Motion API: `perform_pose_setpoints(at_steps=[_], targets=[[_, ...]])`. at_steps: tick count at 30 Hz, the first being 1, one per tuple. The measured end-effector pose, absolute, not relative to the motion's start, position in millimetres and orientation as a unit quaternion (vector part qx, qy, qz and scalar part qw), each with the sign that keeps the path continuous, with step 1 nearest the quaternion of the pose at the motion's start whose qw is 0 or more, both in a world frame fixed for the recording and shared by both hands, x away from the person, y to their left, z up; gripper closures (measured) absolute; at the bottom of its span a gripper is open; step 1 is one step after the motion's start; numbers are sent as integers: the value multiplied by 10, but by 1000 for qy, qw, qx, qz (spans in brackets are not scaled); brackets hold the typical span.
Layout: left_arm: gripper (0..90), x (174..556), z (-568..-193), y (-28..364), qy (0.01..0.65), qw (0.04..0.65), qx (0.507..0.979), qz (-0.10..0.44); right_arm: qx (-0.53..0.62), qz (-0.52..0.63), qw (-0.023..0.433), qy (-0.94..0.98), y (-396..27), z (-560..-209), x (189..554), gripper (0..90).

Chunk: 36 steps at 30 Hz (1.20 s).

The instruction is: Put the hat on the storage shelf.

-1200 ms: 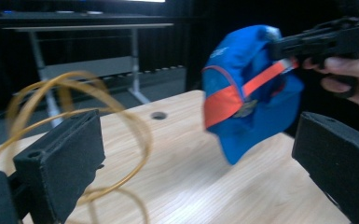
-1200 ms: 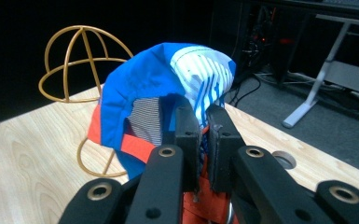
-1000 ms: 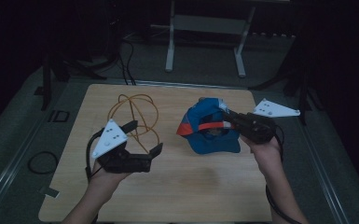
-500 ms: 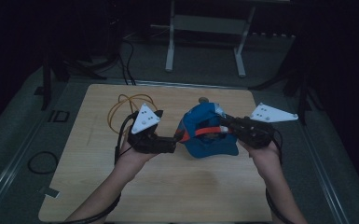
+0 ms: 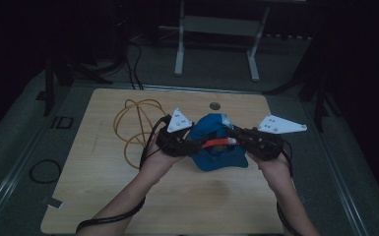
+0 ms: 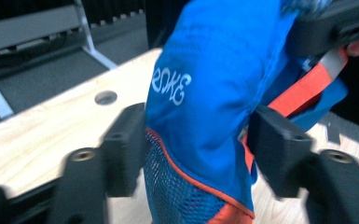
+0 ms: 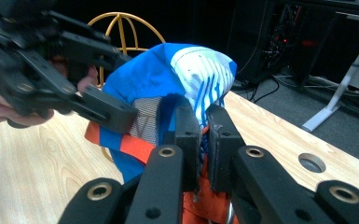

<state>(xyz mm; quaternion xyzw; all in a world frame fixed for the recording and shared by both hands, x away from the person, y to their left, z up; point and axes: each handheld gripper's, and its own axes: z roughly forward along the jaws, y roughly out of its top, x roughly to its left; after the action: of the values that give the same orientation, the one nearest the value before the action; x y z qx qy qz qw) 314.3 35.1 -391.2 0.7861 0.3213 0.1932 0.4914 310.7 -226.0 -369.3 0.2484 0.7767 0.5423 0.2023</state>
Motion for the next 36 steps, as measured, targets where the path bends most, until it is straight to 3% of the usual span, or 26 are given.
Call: perform_pose_setpoints(at_steps=[4, 10, 12, 24, 32, 36], targets=[[541, 3193, -3956, 304, 329, 487, 788, 182, 248, 541, 203, 778, -2265, -3707, 3096, 847], [819, 3227, -3986, 233, 333, 478, 791, 186, 252, 537, 201, 780, -2270, -3752, 3101, 847], [871, 3225, -3976, 204, 335, 478, 787, 201, 252, 537, 200, 779, -2259, -3766, 3090, 847], [888, 3164, -3787, 144, 319, 482, 772, 264, 263, 547, 209, 767, -2263, -3778, 3041, 840], [888, 3116, -3642, 148, 301, 498, 761, 285, 262, 558, 207, 760, -2334, -3786, 2957, 777], [888, 3084, -3591, 156, 288, 501, 759, 299, 257, 567, 205, 755, -2376, -3779, 2857, 667]])
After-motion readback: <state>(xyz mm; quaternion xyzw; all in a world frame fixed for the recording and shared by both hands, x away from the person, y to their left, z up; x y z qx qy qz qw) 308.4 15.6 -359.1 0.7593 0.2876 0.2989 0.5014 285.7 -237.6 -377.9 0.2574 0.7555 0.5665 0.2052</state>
